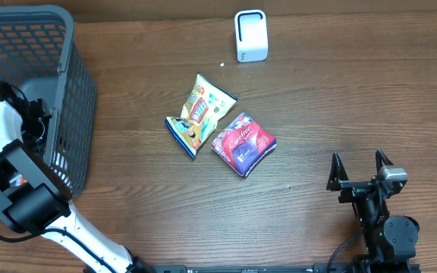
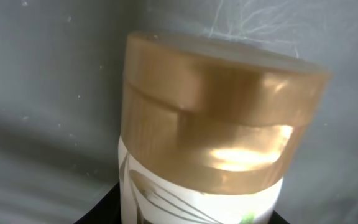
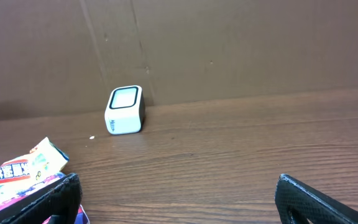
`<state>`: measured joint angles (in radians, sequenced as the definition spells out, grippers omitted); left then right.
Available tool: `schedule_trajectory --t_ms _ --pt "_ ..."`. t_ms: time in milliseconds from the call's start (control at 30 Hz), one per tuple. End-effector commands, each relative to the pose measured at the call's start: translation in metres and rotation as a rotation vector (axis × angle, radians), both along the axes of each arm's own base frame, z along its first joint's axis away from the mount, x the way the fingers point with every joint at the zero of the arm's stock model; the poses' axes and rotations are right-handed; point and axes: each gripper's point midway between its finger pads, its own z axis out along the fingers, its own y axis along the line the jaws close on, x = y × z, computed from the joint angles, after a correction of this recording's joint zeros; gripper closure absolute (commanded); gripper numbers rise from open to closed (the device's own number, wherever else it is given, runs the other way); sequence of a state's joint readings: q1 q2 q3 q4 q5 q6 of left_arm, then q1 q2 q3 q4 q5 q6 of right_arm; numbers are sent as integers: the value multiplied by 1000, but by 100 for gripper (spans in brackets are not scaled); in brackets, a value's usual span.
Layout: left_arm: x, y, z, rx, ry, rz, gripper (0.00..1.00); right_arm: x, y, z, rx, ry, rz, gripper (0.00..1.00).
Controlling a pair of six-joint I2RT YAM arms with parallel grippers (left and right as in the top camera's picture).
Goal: Scan the item barcode
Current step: 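Move the left gripper into the basket and grasp the white bottle, then lift the white bottle out and lay it near the scanner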
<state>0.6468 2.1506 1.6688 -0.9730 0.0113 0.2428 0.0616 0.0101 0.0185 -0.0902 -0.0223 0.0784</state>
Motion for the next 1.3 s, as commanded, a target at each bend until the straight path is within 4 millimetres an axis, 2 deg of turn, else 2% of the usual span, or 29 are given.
schedule_trajectory --t_ms 0,67,167,367,467,533,633,733,767,833,900,933,1000,1033,1100,1200,1267 --pt "-8 1 -8 -4 45 50 70 0 3 -2 7 -3 12 0" --pt "-3 3 1 -5 27 75 74 0 3 -2 7 -3 12 0" --pt "7 4 17 -13 -7 90 75 0 3 -2 7 -3 12 0" --pt "39 5 77 -59 -153 151 77 0 3 -2 7 -3 12 0" --pt "55 5 121 -69 -249 164 77 0 3 -2 7 -3 12 0" --pt "68 -1 173 -86 -365 134 77 0 3 -2 7 -3 12 0" --pt "75 -8 215 -95 -460 109 76 0 3 -2 7 -3 12 0" --pt "81 -24 272 -141 -604 116 74 0 3 -2 7 -3 12 0" --pt "81 -29 284 -154 -636 111 74 0 3 -2 7 -3 12 0" --pt "82 -49 324 -213 -748 77 76 0 3 -2 7 -3 12 0" --pt "82 -63 345 -254 -813 35 77 0 3 -2 7 -3 12 0" --pt "81 -89 376 -318 -905 -49 78 0 3 -2 7 -3 12 0" --pt "79 -106 394 -352 -951 -94 78 0 3 -2 7 -3 12 0" --pt "76 -126 410 -394 -988 -139 78 0 3 -2 7 -3 12 0" --pt "72 -154 429 -447 -1032 -218 80 0 3 -2 7 -3 12 0" --pt "66 -182 447 -494 -1073 -293 82 0 3 -2 7 -3 12 0" --pt "60 -216 460 -556 -1087 -380 83 0 3 -2 7 -3 12 0"
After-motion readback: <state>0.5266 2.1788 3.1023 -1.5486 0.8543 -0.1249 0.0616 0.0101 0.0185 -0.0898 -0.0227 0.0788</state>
